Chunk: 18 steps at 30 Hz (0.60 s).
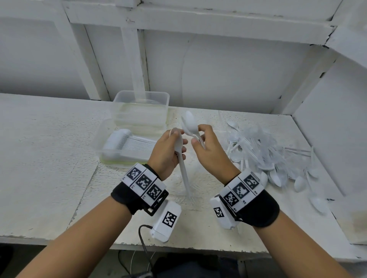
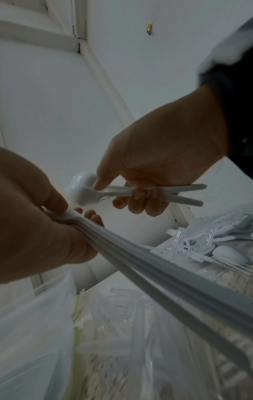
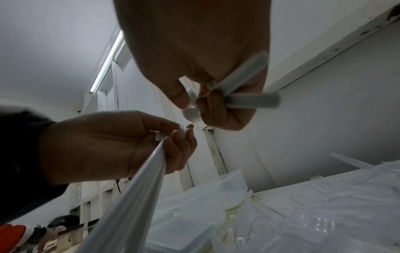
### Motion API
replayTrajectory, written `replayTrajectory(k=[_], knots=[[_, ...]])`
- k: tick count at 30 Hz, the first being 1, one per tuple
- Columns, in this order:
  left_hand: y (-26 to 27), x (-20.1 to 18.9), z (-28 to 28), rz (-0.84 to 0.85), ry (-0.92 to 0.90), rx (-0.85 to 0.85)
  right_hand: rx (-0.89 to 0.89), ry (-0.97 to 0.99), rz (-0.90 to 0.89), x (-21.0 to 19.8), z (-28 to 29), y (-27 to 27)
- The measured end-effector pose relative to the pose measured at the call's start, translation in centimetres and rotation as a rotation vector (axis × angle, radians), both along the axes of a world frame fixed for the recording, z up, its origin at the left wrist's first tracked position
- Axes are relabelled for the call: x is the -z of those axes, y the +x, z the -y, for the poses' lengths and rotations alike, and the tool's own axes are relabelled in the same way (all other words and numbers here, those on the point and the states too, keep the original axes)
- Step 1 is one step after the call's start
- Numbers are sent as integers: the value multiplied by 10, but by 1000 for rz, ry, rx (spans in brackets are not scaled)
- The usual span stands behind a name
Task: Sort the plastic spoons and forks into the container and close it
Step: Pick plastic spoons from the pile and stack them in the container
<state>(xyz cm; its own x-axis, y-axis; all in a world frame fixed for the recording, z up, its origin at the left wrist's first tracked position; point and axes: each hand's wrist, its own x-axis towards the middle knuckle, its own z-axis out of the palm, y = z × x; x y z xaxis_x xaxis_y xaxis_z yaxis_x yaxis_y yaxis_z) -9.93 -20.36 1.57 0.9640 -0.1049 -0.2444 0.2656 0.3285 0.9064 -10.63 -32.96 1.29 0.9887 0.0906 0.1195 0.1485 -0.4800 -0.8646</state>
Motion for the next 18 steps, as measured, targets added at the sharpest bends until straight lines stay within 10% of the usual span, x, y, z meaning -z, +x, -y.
replayTrajectory(k=[18], knots=[[1, -1, 12, -63, -186, -4, 6, -357, 322, 23, -5, -19]])
